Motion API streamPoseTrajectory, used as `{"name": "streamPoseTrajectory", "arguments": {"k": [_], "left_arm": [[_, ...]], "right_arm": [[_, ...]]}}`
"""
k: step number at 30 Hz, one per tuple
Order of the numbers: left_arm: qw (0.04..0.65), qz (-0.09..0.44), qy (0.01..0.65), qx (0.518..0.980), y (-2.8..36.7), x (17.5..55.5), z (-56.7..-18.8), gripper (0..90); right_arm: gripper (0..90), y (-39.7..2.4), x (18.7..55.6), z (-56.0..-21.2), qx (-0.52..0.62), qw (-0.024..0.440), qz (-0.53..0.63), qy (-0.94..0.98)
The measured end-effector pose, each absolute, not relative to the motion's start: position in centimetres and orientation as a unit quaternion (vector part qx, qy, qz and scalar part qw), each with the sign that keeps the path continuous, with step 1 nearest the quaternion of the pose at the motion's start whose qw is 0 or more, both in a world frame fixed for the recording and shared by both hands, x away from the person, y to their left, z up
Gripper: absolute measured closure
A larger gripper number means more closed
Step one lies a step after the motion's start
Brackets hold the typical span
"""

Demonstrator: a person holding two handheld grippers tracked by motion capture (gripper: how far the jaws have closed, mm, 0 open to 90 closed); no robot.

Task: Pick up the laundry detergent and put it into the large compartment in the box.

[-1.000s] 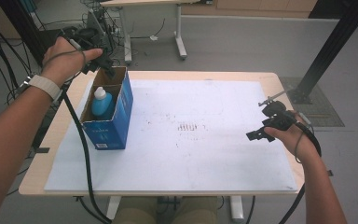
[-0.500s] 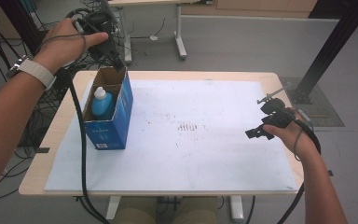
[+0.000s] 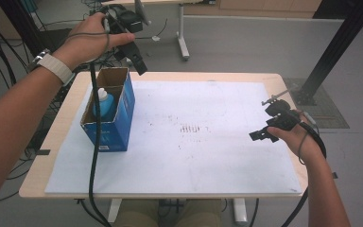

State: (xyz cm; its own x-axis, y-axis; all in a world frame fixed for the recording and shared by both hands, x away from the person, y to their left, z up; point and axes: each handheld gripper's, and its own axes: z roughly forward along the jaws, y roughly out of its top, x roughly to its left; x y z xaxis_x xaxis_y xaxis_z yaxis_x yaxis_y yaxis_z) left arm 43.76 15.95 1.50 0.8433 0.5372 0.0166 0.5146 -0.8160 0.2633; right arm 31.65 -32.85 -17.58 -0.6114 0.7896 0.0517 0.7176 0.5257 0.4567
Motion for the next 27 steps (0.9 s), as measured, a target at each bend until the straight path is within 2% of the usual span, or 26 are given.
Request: {"name": "streamPoseTrajectory", "arguments": {"k": [7,15,27], "left_arm": [[0.136,0.045,0.227,0.963,14.3,44.4,1.0,5.5],[0.119,0.060,0.166,0.977,11.6,44.4,-0.2,5.7],[0.127,0.053,0.124,0.983,9.4,44.5,-1.5,5.7]], "right_arm": [[11.0,-32.5,31.4,-17.1,0.434,0.084,0.222,0.869],[11.0,-32.5,31.3,-16.9,0.438,0.084,0.221,0.867],[11.0,-32.6,30.8,-17.4,0.442,0.082,0.224,0.865]]}}
